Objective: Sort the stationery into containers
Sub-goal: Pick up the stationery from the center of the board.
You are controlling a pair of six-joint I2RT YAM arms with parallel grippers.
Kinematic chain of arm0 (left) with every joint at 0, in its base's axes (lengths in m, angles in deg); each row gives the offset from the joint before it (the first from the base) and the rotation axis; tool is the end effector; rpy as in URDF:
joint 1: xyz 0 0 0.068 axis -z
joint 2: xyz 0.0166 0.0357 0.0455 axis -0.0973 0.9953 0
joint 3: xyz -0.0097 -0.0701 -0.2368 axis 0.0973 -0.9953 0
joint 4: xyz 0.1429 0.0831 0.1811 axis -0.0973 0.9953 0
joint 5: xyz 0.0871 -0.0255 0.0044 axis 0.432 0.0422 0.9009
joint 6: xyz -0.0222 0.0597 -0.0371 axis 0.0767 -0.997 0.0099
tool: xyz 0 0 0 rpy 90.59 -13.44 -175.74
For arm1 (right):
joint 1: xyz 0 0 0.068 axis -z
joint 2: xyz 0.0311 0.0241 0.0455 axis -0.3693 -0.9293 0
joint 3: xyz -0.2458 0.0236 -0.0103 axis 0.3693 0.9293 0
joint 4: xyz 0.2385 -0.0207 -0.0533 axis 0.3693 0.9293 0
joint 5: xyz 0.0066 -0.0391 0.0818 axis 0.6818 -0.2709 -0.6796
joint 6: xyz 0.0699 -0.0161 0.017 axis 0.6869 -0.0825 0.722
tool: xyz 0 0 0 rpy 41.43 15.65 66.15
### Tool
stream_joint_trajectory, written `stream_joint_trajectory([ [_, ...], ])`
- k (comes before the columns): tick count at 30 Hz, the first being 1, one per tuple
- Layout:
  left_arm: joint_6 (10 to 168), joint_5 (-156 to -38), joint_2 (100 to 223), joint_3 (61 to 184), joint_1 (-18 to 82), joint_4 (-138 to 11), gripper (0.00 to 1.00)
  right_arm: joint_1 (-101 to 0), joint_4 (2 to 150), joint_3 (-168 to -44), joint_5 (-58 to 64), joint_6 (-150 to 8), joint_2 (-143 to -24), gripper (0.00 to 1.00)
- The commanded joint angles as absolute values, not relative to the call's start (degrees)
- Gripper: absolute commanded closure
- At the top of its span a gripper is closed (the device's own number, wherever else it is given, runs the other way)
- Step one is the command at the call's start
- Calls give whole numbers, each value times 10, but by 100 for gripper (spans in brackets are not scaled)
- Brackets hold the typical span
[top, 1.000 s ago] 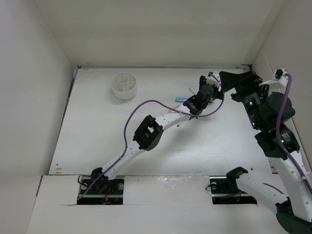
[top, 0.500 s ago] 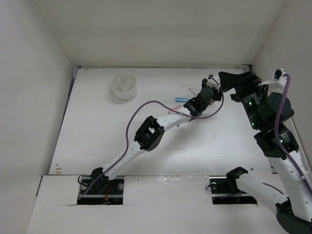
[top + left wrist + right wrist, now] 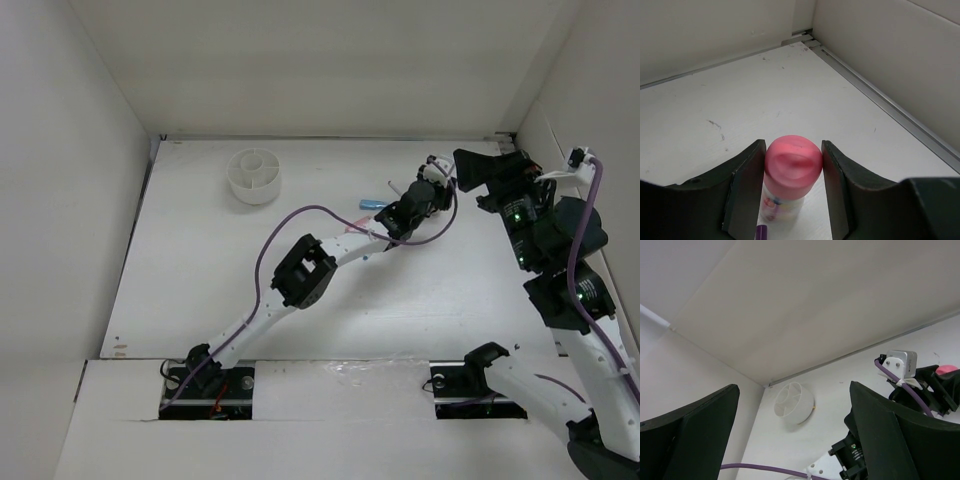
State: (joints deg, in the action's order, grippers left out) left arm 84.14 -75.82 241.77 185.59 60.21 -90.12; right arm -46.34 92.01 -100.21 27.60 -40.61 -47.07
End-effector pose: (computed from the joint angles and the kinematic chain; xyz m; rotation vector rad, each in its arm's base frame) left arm 0.3604 -0.4839 0.2061 0.4222 1.4082 -0.7135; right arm 0.1554 0.0510 0.4508 0.4127 1.4076 0.6700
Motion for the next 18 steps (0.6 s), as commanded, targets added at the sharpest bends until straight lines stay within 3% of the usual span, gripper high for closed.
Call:
stream_joint_trajectory([
  [1, 855, -782, 2330, 1837, 604, -938, 66, -459, 887, -998, 287, -417, -460, 2],
  [7, 855, -782, 2283, 1793, 604, -938, 72, -459, 887, -998, 297, -417, -448, 2],
  [18, 880, -789, 2152, 1674, 604, -955, 73, -459, 880, -976, 297, -417, -419, 2],
])
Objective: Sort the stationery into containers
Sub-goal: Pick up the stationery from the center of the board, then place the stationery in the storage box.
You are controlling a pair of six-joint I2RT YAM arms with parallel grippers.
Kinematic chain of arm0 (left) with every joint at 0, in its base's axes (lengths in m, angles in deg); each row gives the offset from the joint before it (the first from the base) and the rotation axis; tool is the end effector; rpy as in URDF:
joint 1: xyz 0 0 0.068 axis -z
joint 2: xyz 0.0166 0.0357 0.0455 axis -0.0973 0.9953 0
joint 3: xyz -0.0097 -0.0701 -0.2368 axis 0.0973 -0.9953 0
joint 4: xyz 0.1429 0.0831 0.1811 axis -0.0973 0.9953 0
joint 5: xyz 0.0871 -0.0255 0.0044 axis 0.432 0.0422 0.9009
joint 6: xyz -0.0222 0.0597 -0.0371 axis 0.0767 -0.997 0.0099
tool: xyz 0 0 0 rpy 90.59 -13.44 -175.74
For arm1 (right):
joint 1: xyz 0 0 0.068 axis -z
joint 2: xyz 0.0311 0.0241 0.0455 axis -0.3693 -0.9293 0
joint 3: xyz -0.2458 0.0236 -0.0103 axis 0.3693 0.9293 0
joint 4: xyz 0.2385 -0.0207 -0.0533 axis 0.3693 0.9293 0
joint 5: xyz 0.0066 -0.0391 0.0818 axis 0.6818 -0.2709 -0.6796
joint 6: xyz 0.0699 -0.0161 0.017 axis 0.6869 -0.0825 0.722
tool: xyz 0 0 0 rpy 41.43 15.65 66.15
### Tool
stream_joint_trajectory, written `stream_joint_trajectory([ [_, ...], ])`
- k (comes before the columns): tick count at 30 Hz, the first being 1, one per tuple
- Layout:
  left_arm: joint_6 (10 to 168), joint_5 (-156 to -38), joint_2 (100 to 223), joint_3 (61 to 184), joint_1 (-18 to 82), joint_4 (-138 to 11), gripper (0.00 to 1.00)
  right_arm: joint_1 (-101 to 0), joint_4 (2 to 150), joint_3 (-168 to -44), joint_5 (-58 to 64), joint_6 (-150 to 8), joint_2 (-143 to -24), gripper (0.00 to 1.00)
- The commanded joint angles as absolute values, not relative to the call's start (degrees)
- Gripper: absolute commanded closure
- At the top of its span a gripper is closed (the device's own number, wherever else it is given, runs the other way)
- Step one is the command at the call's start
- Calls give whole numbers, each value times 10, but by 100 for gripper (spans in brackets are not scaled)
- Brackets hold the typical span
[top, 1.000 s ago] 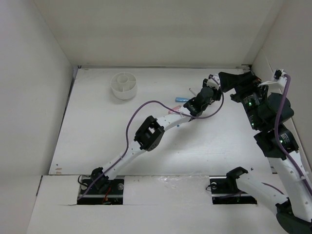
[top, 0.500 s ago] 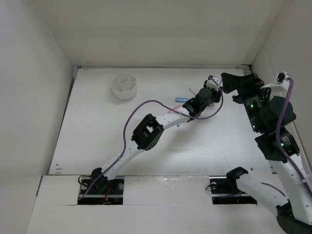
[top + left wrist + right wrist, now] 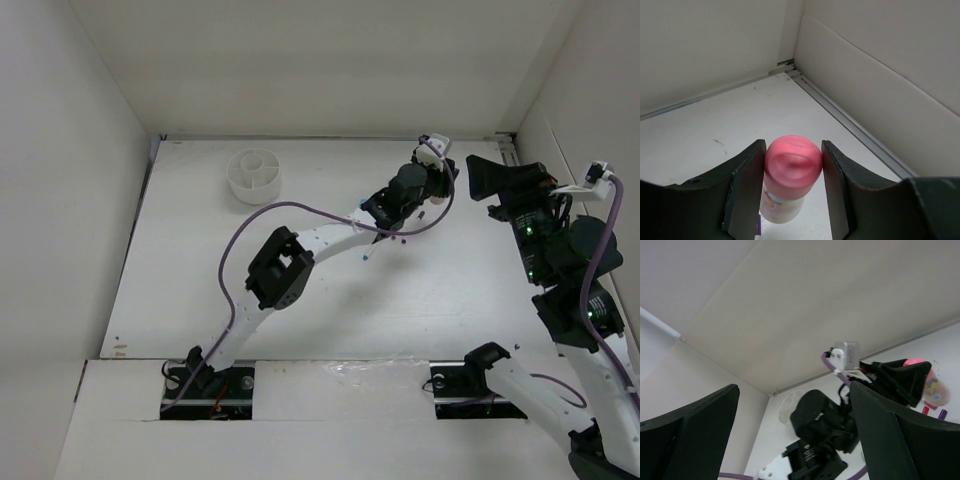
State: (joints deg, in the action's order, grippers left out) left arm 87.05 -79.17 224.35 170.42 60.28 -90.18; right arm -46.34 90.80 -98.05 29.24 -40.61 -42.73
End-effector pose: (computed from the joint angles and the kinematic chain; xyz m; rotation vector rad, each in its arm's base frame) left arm 0.3346 -0.4549 0.2811 0.4198 1.3758 -0.8118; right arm 0.1380 0.0412 0.4519 0.4346 1.3422 0.6745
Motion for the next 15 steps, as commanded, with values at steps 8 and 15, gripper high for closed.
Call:
stream_joint_trajectory([
  [8, 871, -728, 2013, 1519, 567, -964, 73, -459, 869, -957, 308, -411, -407, 2],
  [15, 927, -720, 1905, 1426, 452, -920, 74, -459, 859, -951, 285, -405, -439, 2],
])
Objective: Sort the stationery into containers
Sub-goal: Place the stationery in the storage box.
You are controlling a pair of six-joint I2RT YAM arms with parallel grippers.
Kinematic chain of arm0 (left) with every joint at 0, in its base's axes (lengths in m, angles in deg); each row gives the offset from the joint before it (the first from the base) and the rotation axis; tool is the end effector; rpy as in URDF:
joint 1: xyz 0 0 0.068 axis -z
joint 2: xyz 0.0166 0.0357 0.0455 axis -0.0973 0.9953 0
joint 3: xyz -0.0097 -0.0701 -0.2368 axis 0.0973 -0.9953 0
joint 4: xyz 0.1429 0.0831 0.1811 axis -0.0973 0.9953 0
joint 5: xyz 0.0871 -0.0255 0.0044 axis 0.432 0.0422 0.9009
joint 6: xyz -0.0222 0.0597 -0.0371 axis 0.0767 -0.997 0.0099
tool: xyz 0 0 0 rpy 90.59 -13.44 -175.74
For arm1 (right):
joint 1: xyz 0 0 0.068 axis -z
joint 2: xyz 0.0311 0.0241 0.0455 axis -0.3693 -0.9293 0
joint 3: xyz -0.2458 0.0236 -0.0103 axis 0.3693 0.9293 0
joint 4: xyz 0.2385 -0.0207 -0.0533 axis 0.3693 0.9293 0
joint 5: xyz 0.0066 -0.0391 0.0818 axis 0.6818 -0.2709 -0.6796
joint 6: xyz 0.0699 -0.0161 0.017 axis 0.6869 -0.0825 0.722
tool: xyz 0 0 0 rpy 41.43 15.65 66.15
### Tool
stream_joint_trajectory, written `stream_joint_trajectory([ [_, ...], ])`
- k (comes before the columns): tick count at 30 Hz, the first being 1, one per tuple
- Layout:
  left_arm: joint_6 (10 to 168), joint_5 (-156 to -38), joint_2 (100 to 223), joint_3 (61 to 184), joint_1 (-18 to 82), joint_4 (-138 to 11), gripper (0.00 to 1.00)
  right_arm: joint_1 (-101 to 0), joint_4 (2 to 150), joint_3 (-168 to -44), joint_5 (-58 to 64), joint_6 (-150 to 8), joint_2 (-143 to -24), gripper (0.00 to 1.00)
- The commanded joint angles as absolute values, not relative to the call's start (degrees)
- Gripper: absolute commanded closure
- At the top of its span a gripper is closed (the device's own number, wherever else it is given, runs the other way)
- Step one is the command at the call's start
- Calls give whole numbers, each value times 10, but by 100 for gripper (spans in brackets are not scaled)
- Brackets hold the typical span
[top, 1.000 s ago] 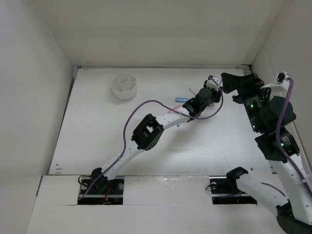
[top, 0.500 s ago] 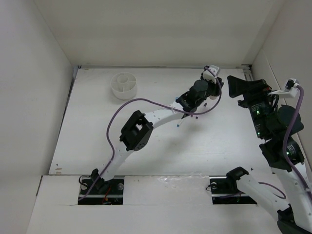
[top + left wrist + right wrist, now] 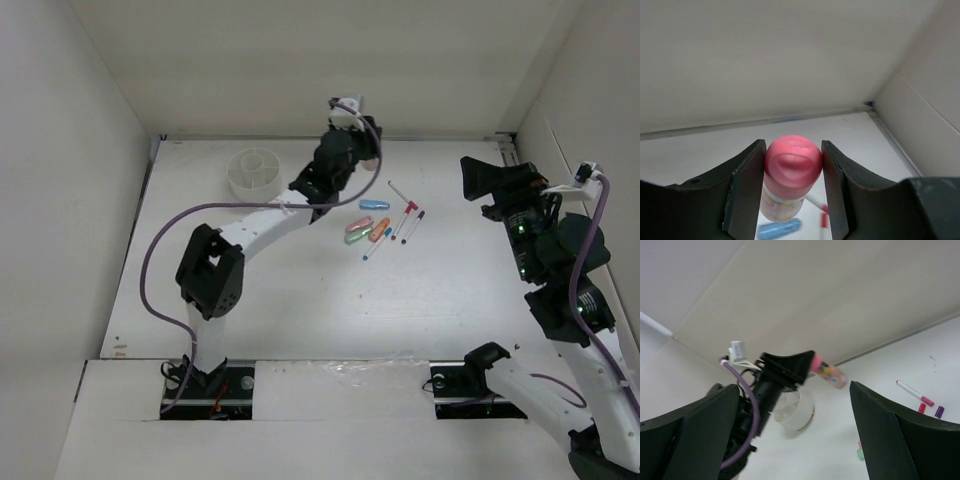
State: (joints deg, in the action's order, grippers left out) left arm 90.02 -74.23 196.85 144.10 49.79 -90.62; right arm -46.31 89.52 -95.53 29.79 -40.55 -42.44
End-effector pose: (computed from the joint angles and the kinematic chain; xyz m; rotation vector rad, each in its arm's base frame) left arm 0.3477 -0.3168 0.3535 0.1710 1.3856 -0.6543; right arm 0.1432 0.0429 0.4419 0.4437 1.3555 0.6613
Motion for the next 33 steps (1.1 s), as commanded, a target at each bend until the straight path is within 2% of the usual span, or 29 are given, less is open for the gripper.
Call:
stream_joint_trajectory([
  [1, 933, -704, 1889, 1426, 440, -902, 74, -459, 852, -942, 280, -398, -440, 2],
  [3, 938, -704, 1874, 1412, 403, -886, 74, -459, 838, -935, 237, -385, -468, 3],
  [6, 938, -693, 1845, 1397, 364, -863, 74, -466, 797, -895, 175, -352, -498, 10],
  [7, 938, -693, 1839, 1388, 354, -857, 74, -466, 784, -884, 175, -347, -518, 34],
  [9, 933, -685, 1826, 1381, 322, -847, 74, -474, 762, -868, 175, -347, -539, 60],
  [11, 959, -696, 1819, 1366, 294, -832, 74, -480, 751, -862, 175, -328, -561, 99],
  [15, 988, -730, 1795, 1330, 226, -838, 74, -507, 721, -835, 175, -323, -561, 98],
  [18, 978, -723, 1802, 1335, 219, -829, 74, -527, 712, -819, 205, -328, -561, 81],
  [20, 966, -710, 1810, 1348, 219, -824, 74, -542, 712, -813, 212, -328, -561, 73],
  [21, 966, -703, 1810, 1354, 219, -818, 74, -542, 712, -813, 212, -328, -561, 65],
  [25, 954, -684, 1838, 1383, 214, -797, 73, -559, 693, -799, 217, -333, -561, 53],
  [33, 948, -671, 1851, 1383, 203, -792, 73, -570, 688, -799, 223, -338, -579, 51],
])
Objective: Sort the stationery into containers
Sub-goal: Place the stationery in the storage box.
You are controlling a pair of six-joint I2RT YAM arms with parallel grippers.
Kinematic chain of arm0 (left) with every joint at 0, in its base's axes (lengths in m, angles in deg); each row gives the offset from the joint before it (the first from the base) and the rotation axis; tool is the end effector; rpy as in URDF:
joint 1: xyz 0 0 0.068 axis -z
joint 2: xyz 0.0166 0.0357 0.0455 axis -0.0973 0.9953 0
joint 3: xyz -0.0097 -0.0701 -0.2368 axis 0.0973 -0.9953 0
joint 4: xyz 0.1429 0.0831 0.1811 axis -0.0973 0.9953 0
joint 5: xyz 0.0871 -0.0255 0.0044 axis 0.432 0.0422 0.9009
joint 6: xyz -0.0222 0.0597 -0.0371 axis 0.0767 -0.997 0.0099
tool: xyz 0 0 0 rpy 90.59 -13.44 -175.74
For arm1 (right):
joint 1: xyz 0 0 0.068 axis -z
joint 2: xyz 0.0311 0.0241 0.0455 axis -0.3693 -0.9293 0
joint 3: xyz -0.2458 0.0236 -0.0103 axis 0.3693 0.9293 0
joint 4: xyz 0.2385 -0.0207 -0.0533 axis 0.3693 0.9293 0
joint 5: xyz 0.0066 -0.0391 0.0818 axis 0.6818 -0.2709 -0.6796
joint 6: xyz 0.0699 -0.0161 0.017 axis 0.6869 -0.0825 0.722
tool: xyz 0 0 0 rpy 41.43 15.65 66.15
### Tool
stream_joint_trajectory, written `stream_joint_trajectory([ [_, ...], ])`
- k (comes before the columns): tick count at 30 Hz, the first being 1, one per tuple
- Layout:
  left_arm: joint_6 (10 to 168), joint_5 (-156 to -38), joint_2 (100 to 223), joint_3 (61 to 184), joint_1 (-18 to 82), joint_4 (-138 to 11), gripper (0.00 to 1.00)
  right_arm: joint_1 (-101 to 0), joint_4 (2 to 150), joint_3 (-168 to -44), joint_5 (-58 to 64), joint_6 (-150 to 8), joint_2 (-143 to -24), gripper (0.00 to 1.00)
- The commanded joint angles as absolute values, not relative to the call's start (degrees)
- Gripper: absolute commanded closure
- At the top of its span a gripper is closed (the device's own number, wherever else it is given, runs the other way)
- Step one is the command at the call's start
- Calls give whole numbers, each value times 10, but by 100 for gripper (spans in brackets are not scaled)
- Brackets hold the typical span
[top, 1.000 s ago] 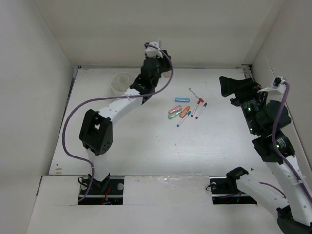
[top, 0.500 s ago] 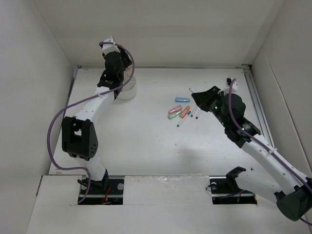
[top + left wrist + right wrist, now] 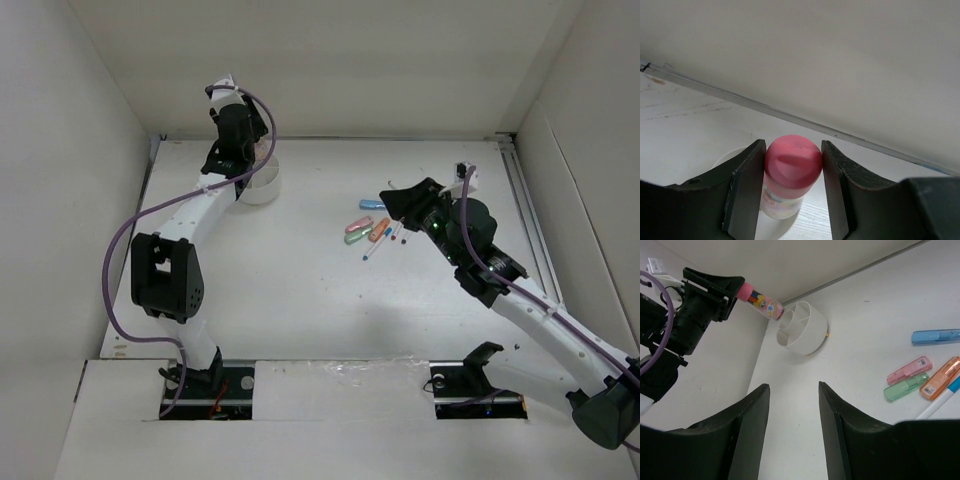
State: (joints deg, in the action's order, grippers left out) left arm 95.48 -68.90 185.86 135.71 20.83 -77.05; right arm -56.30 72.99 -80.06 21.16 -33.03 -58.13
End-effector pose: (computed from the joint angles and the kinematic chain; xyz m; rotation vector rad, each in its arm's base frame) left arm 0.4182 -0.0924 0.3508 -0.3058 1.5240 -0.1879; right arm 0.2147 0.1340 0.3366 0.3048 1.6885 0.8947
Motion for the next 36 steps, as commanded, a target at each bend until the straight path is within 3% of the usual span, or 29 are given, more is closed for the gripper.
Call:
stream_joint_trajectory([
  [1, 948, -671, 1851, 1383, 197, -792, 73, -570, 688, -794, 229, -338, -579, 50],
  [9, 984, -688, 1868, 1382, 168, -778, 73, -570, 688, -788, 241, -344, -579, 44],
  [24, 972, -688, 1885, 1377, 168, -789, 68, -570, 688, -788, 253, -349, -573, 42],
  [27, 972, -688, 1885, 1351, 168, -805, 62, -570, 688, -788, 253, -349, -573, 41],
  [30, 972, -688, 1885, 1345, 168, -805, 49, -570, 688, -788, 253, -349, -573, 41],
  [36, 972, -683, 1874, 1328, 168, -812, 42, -570, 688, -788, 260, -349, -573, 40],
])
